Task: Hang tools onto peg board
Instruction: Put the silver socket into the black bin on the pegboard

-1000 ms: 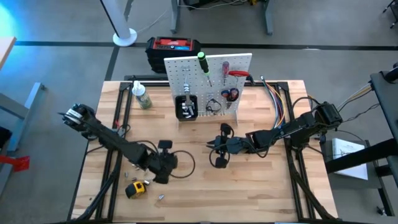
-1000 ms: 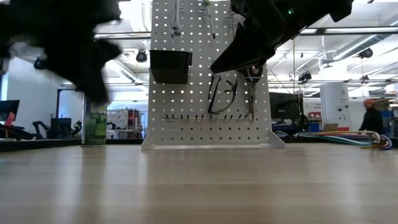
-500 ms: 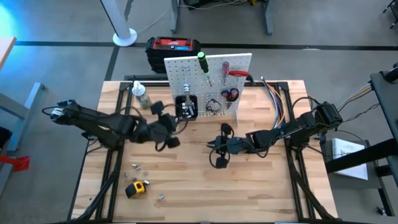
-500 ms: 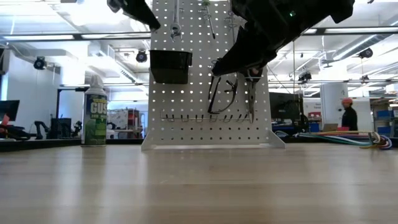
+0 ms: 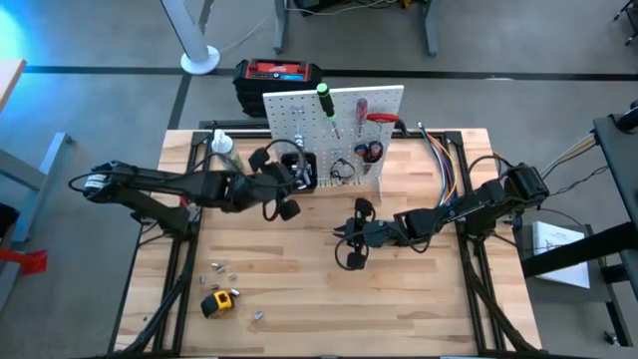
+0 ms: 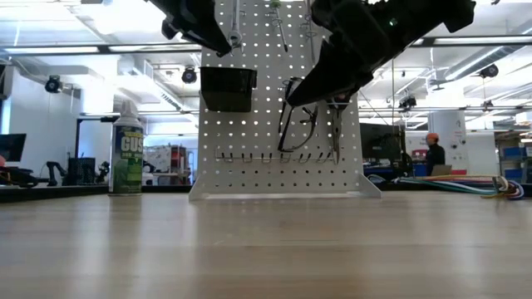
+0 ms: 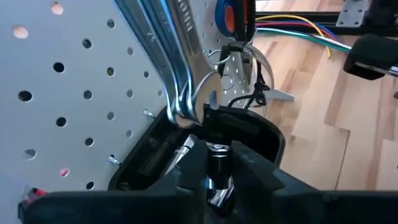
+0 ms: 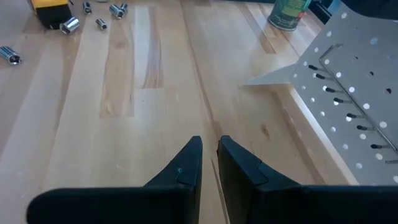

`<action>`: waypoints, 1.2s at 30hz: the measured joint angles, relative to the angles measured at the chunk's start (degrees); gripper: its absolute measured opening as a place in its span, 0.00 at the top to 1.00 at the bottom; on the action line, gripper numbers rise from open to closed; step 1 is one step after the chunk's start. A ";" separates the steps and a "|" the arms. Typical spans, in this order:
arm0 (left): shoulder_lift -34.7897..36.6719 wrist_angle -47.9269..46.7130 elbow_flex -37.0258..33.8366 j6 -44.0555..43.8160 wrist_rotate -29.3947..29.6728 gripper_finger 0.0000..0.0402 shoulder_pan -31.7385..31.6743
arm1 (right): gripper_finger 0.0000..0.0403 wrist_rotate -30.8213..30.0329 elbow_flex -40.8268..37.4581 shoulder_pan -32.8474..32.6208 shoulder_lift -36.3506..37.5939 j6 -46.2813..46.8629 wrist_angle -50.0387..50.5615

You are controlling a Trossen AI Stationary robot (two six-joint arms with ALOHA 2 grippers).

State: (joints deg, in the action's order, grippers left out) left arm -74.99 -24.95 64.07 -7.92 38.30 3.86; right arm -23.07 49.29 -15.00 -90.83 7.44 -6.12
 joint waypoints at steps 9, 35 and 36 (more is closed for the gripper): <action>-0.06 0.23 0.00 -0.10 -0.01 0.60 -0.13 | 0.91 0.00 -0.06 0.02 -0.02 0.09 0.02; 1.10 -37.97 9.14 -35.88 -0.38 0.49 22.34 | 0.91 0.02 -0.30 0.00 -0.07 1.60 1.60; 1.10 -39.67 8.15 -40.15 -0.44 0.49 24.64 | 0.91 0.02 -0.30 0.00 -0.07 1.57 1.60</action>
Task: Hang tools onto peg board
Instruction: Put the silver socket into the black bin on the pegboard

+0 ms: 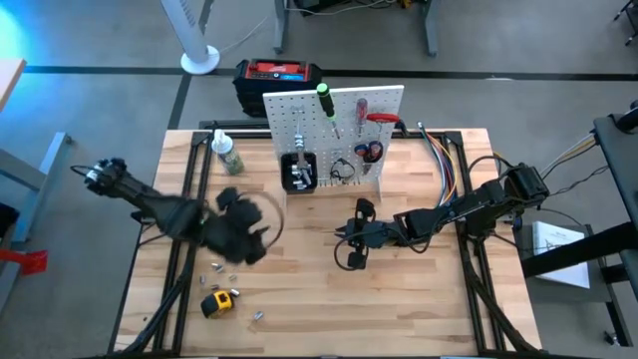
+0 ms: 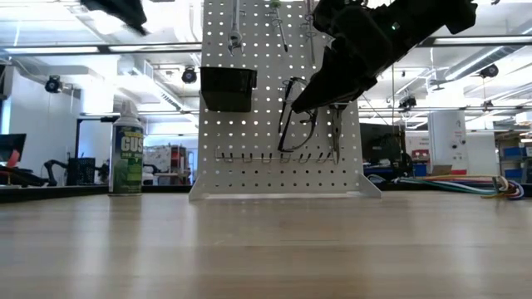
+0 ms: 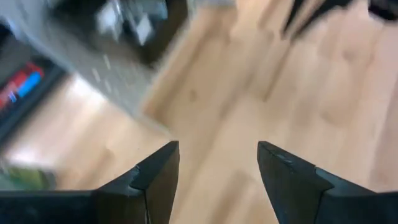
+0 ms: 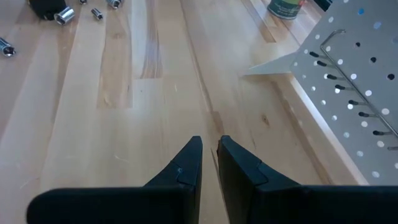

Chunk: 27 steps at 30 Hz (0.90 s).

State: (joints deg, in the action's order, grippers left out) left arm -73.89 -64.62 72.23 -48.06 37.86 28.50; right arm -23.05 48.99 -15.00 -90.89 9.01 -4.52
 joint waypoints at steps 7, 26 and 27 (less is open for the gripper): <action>-0.02 -2.88 -8.77 -24.77 -7.84 0.51 12.92 | 0.91 0.01 -0.04 0.02 0.00 -2.53 -0.40; -0.04 14.00 -30.60 -44.65 -34.65 0.54 16.41 | 0.91 1.04 -0.84 0.05 0.00 -8.51 -0.01; -0.02 14.96 -31.39 -44.65 -35.66 0.53 16.41 | 0.91 1.03 -1.04 0.09 0.00 -8.77 -0.03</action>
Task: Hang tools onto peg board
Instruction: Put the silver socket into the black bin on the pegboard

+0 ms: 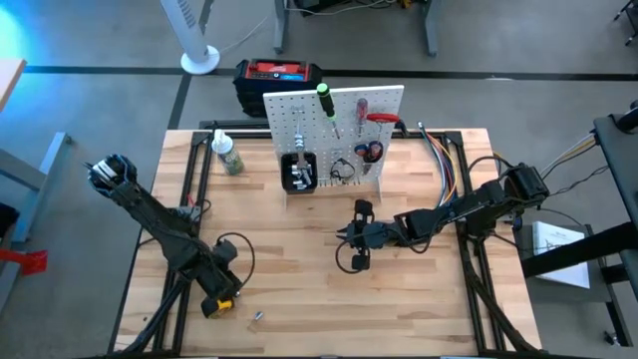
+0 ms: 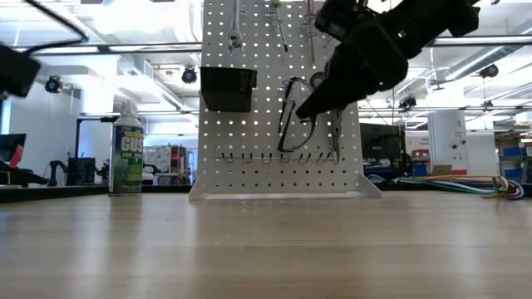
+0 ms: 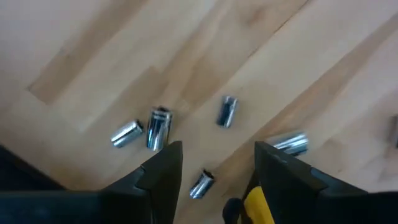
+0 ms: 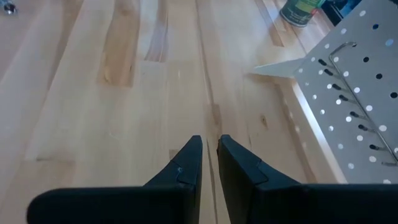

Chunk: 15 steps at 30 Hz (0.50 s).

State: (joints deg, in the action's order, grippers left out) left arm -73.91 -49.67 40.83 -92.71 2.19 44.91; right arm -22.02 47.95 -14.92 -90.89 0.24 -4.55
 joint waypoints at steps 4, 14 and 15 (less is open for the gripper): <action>0.00 -1.27 -2.19 0.70 -3.02 0.50 0.02 | 0.91 0.00 -0.83 0.00 0.00 -0.18 -0.31; 0.02 -1.86 -6.42 4.76 -3.86 0.41 0.01 | 0.91 0.00 -2.65 0.01 0.00 1.56 -0.54; 0.02 0.25 -7.35 5.63 -4.26 0.41 0.00 | 0.91 0.00 -2.65 0.04 0.00 1.65 -0.57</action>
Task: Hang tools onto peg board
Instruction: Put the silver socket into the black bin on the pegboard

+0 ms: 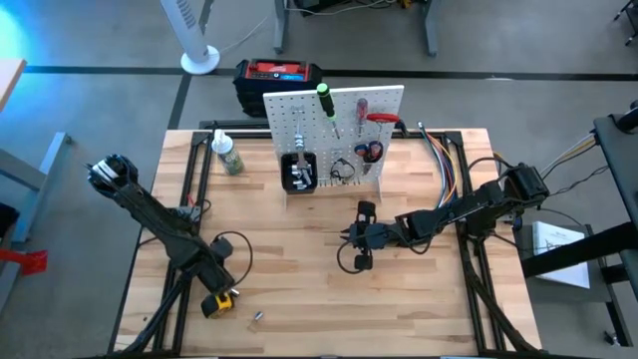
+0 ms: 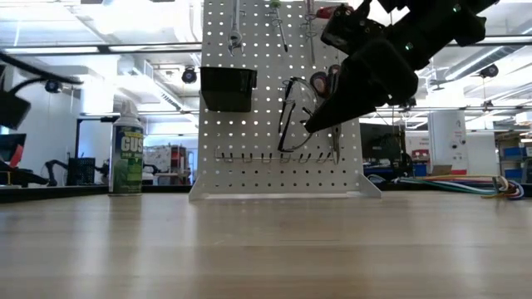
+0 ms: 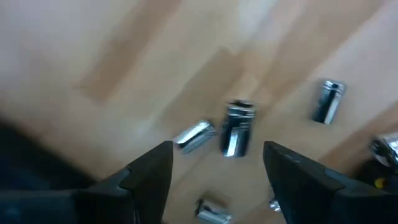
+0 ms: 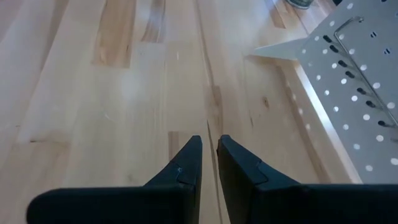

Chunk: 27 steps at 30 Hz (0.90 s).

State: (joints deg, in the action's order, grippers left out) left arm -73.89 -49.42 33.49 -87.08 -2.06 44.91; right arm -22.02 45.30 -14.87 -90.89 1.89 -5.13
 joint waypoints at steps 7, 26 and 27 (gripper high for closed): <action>0.28 6.36 -4.52 0.63 -1.88 0.41 -0.10 | 0.91 0.00 -0.15 0.32 0.00 -0.32 -0.13; 0.04 7.24 -4.01 1.08 3.94 0.99 -0.27 | 0.91 0.00 -0.20 2.14 0.04 -0.02 -1.13; 0.04 7.20 -3.87 1.08 4.07 0.99 -0.29 | 0.91 0.00 -0.24 2.14 0.04 -0.03 -1.11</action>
State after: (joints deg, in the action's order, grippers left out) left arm -73.85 -42.22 29.62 -86.00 2.01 44.62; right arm -22.02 45.06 -12.73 -90.85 1.86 -6.24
